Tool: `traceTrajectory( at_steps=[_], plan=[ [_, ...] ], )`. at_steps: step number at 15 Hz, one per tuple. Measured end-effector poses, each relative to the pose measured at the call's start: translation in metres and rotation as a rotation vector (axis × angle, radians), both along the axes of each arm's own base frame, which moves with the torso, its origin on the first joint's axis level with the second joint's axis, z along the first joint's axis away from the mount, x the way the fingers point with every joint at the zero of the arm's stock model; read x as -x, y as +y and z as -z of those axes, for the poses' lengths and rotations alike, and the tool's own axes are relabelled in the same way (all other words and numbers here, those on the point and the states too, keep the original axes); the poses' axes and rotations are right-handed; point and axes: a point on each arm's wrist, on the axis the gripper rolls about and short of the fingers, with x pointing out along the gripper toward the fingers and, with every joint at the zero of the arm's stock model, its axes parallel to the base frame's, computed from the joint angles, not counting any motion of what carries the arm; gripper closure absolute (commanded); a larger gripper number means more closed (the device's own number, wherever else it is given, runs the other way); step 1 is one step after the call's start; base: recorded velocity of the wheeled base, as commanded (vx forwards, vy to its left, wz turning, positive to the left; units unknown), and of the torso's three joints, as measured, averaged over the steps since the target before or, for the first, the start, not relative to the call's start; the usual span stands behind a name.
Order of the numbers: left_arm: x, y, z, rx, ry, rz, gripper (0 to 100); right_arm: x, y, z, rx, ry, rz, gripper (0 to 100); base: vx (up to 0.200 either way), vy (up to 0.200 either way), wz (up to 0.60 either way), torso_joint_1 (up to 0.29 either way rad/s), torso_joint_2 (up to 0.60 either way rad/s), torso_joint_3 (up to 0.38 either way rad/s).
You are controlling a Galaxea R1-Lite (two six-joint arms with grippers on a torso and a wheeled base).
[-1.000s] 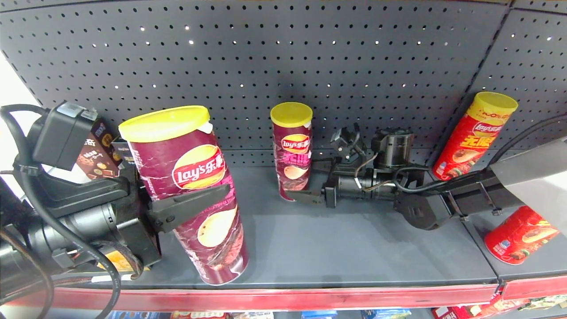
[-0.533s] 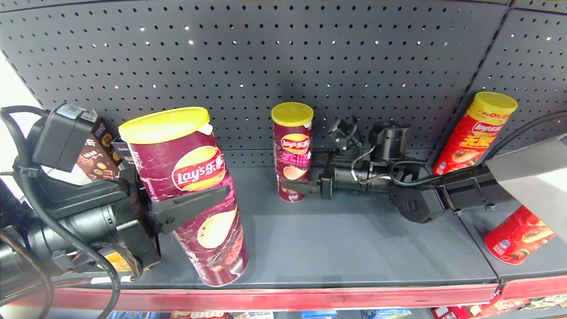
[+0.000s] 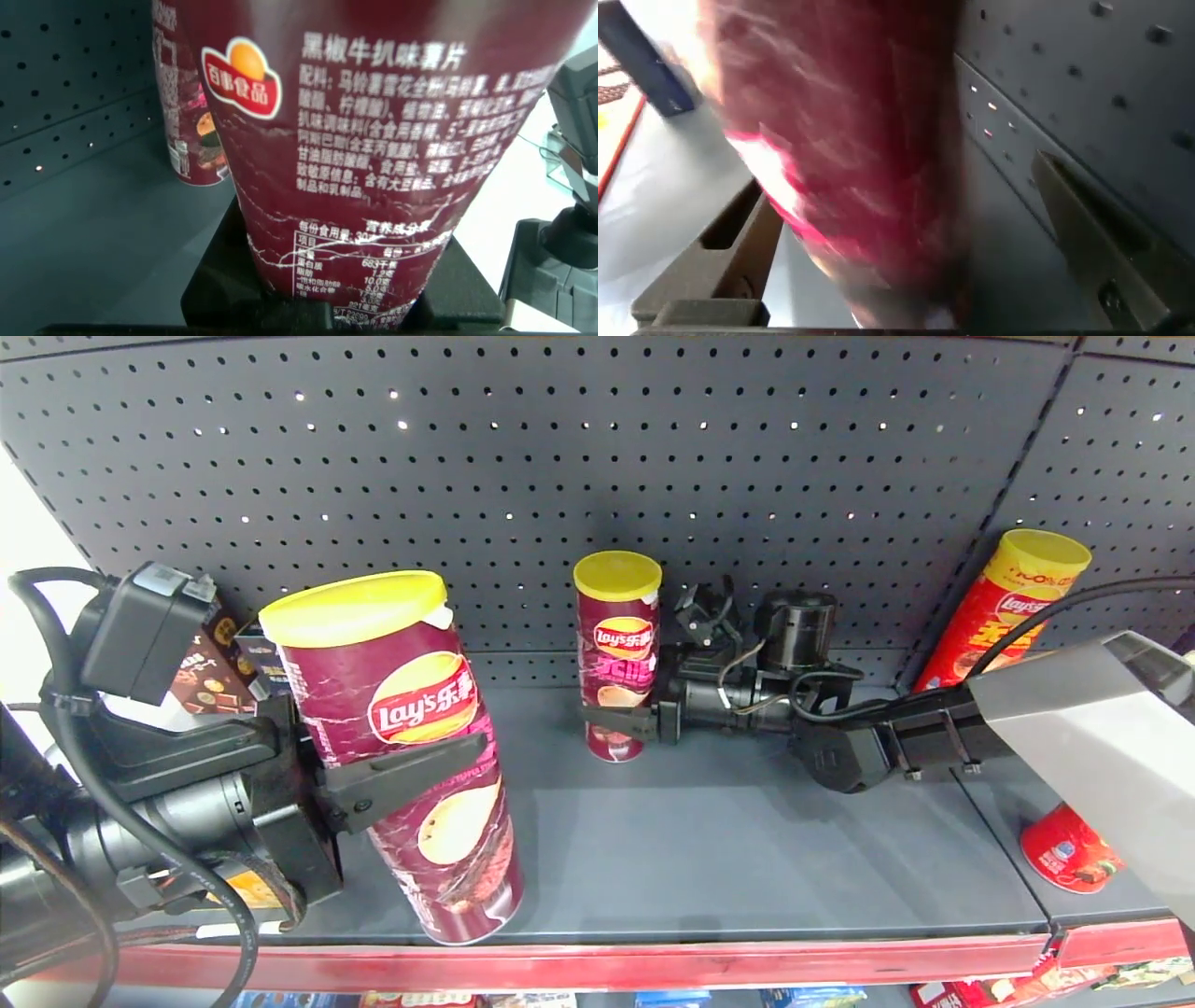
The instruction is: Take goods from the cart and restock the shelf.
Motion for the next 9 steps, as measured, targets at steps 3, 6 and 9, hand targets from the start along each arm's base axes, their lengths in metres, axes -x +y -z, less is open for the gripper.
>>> traceTrajectory(
  at_steps=[3, 6, 9],
  plan=[
    [0.0, 0.0002, 0.0, 0.0, 0.0, -0.002, 100, -0.0047, 0.004, 0.0007, -0.016, -0.016, -0.037, 100, 0.0, 0.0, 0.0, 0.0, 0.0, 0.0],
    [0.0003, 0.0002, 0.0012, -0.001, 0.003, -0.002, 100, -0.0051, 0.0046, 0.0027, -0.015, -0.016, -0.038, 100, 0.0, 0.0, 0.0, 0.0, 0.0, 0.0],
    [0.0007, 0.0003, 0.0014, -0.002, 0.003, -0.002, 100, 0.0037, 0.003, 0.0068, -0.002, 0.009, -0.032, 100, 0.0, 0.0, 0.0, 0.0, 0.0, 0.0]
  ],
)
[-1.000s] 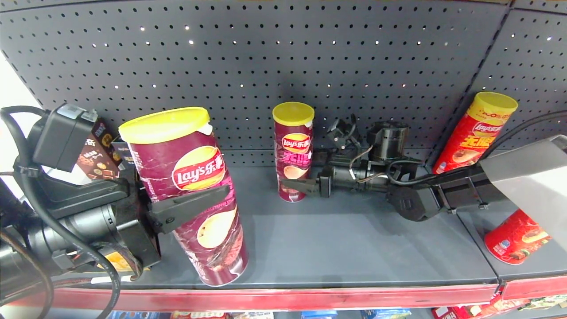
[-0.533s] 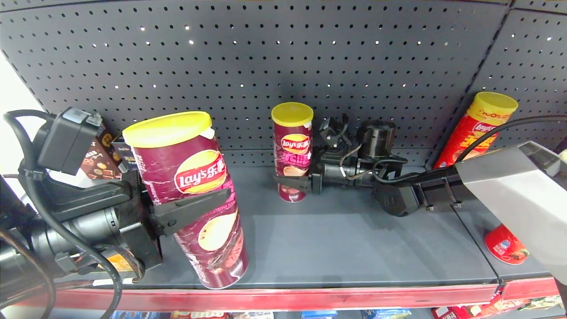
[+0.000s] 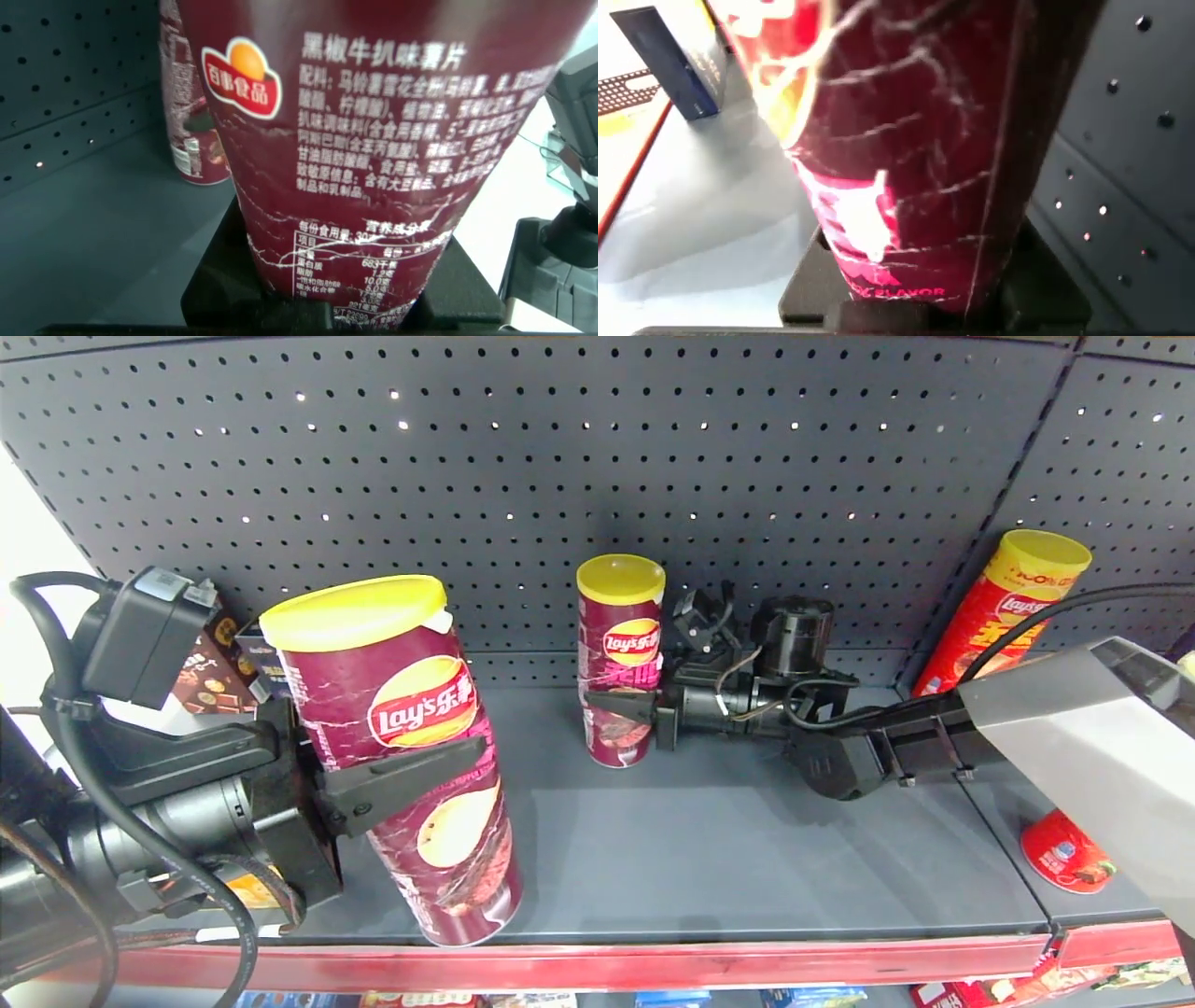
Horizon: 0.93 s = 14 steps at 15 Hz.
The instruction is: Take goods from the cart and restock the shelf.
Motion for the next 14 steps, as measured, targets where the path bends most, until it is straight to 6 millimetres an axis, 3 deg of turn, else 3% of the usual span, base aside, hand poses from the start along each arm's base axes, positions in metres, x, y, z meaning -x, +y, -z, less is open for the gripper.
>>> traceTrajectory(
  at_steps=[7, 12, 14],
  plan=[
    [0.0, 0.0, -0.001, 0.001, -0.005, 0.002, 100, 0.06, -0.012, -0.012, 0.008, 0.012, 0.062, 100, 0.0, 0.0, 0.0, 0.0, 0.0, 0.0],
    [0.001, 0.0, -0.001, 0.001, -0.006, 0.003, 100, 0.125, -0.022, 0.004, -0.02, -0.025, 0.043, 100, 0.0, 0.0, 0.0, 0.0, 0.0, 0.0],
    [0.001, 0.0, -0.001, 0.001, -0.007, 0.003, 100, 0.142, -0.027, 0.01, -0.028, -0.038, 0.035, 100, 0.0, 0.0, 0.0, 0.0, 0.0, 0.0]
  ],
)
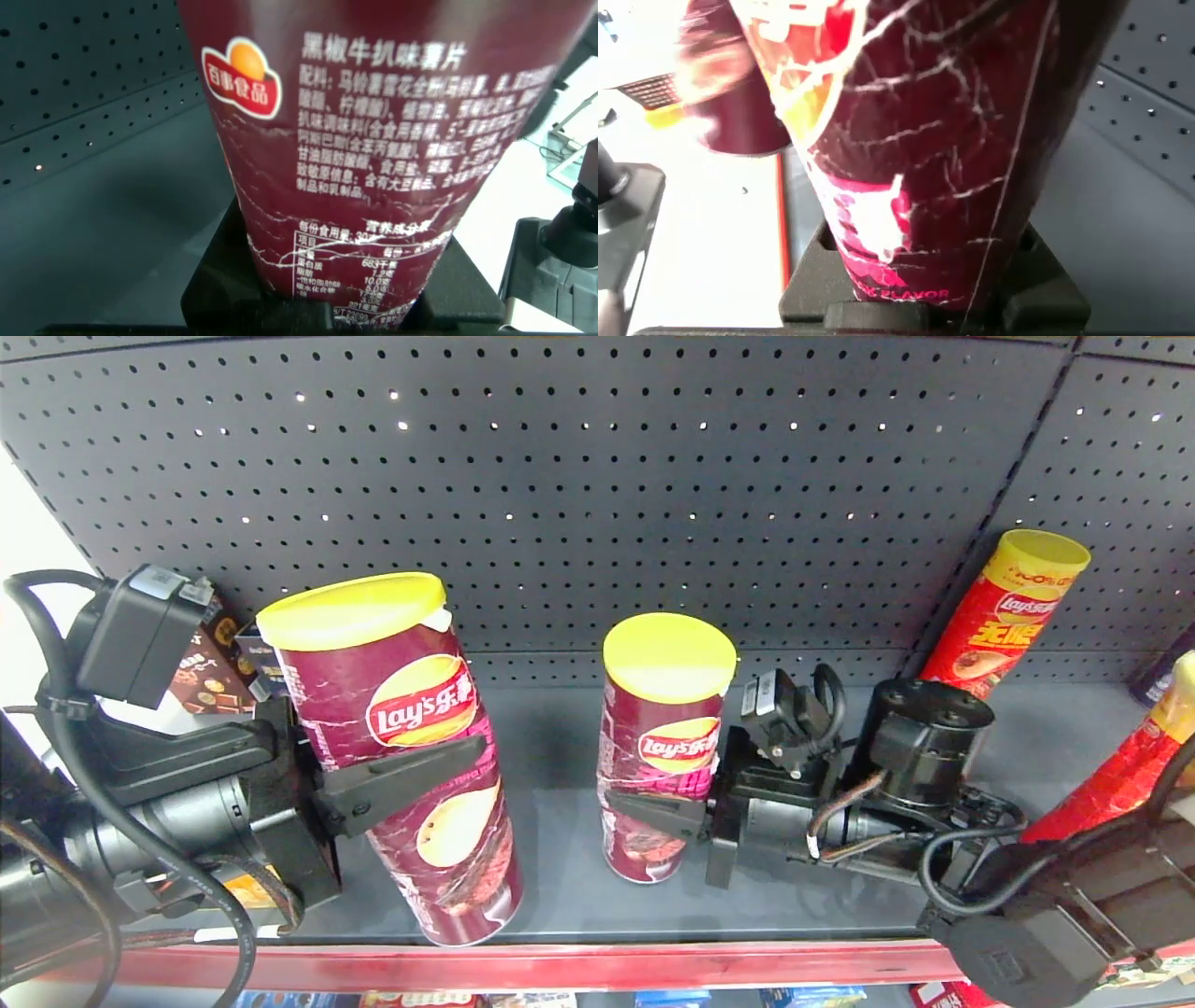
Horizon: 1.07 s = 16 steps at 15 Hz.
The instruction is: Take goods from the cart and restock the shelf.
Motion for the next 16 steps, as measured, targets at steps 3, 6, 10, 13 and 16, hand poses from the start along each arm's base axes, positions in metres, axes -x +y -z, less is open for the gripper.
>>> traceTrajectory(
  at_steps=[3, 6, 10, 13, 16],
  plan=[
    [0.0, 0.0, 0.0, 0.0, -0.001, 0.0, 100, 0.007, -0.004, 0.007, 0.01, 0.009, -0.004, 100, 0.0, 0.0, 0.0, 0.0, 0.0, 0.0],
    [0.0, 0.0, 0.0, 0.0, 0.001, -0.001, 100, 0.005, -0.006, 0.012, 0.011, 0.006, -0.002, 100, 0.0, 0.0, 0.0, 0.0, 0.0, 0.0],
    [0.0, 0.0, 0.001, -0.001, 0.003, -0.001, 100, 0.003, -0.005, 0.022, 0.022, 0.015, -0.001, 100, 0.0, 0.0, 0.0, 0.0, 0.0, 0.0],
    [0.0, 0.0, 0.001, -0.002, 0.005, -0.001, 100, 0.004, -0.005, 0.028, 0.046, 0.0, 0.006, 0, 0.0, 0.0, 0.0, 0.0, 0.0, 0.0],
    [0.0, 0.0, 0.001, -0.003, 0.003, -0.002, 100, 0.004, -0.011, 0.031, 0.057, 0.009, 0.02, 0, 0.0, 0.0, 0.0, 0.0, 0.0, 0.0]
  ],
)
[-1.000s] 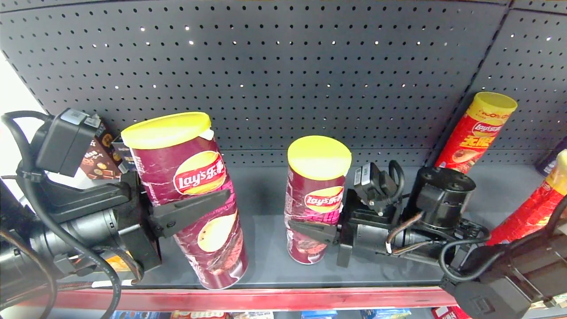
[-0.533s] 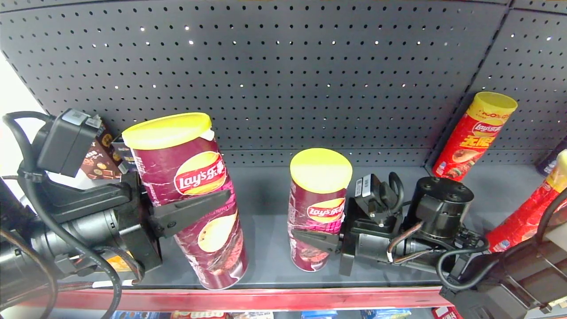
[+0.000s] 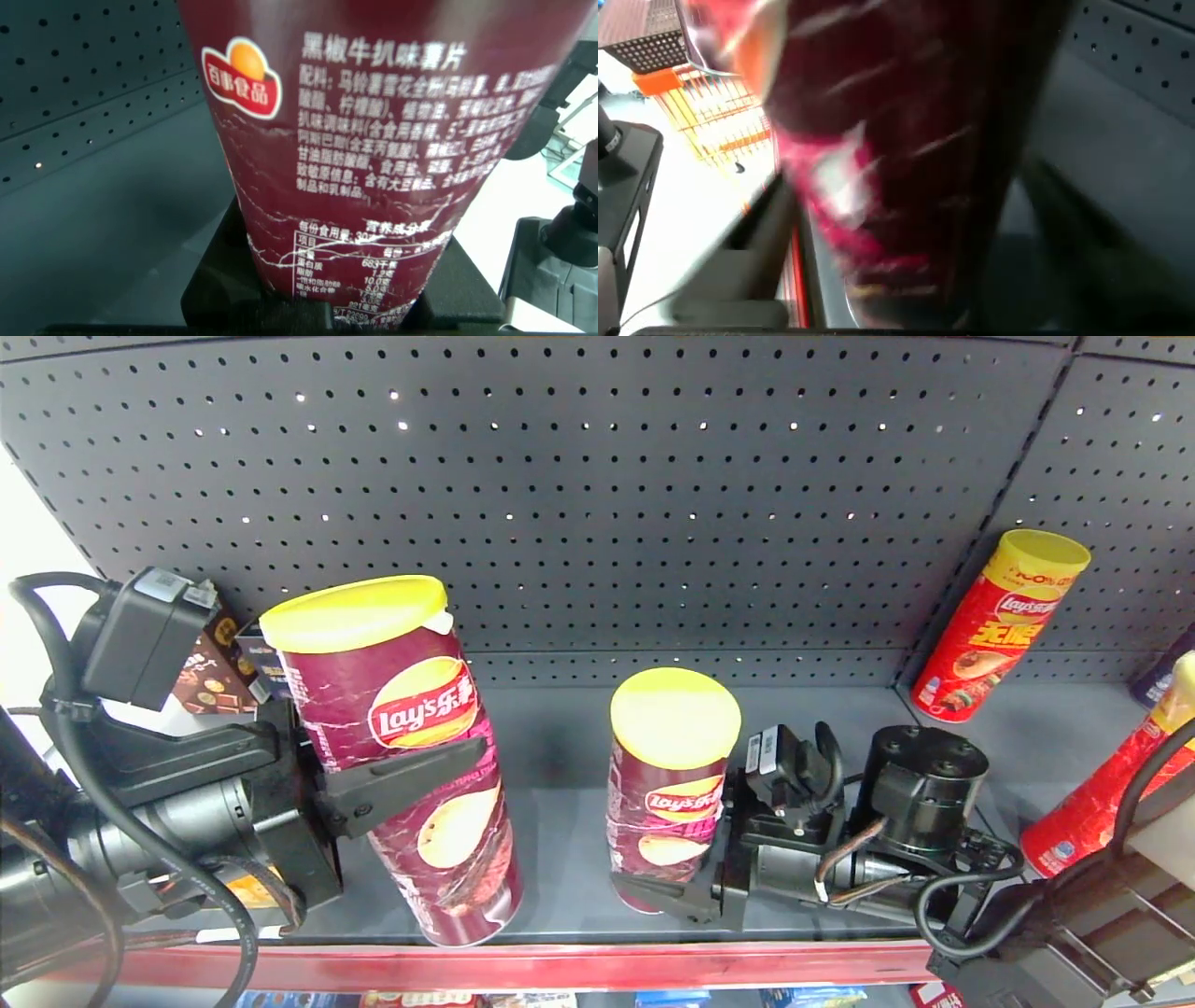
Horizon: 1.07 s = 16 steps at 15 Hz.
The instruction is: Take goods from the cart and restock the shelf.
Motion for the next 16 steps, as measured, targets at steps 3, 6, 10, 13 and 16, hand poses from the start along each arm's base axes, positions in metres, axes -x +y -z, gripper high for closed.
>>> traceTrajectory(
  at_steps=[3, 6, 10, 13, 16],
  plan=[
    [0.0, 0.0, 0.0, 0.0, -0.001, 0.0, 100, 0.009, -0.013, -0.004, 0.004, 0.005, 0.018, 0, 0.0, 0.0, 0.0, 0.0, 0.0, 0.0],
    [0.0, 0.0, 0.0, -0.001, -0.002, 0.0, 100, 0.029, -0.036, -0.014, 0.001, 0.002, 0.051, 0, 0.0, 0.0, 0.0, 0.0, 0.0, 0.0],
    [0.0, 0.0, 0.0, -0.001, -0.002, 0.003, 100, 0.072, -0.077, -0.022, -0.004, -0.005, 0.139, 0, 0.0, 0.0, 0.0, 0.0, 0.0, 0.0],
    [0.001, 0.0, -0.001, 0.0, -0.005, 0.0, 100, 0.099, -0.106, -0.029, -0.019, -0.025, 0.253, 0, 0.0, 0.0, 0.0, 0.0, 0.0, 0.0],
    [0.001, 0.001, 0.0, -0.001, -0.003, -0.002, 100, 0.123, -0.134, -0.029, -0.024, -0.033, 0.401, 0, 0.0, 0.0, 0.0, 0.0, 0.0, 0.0]
  ],
)
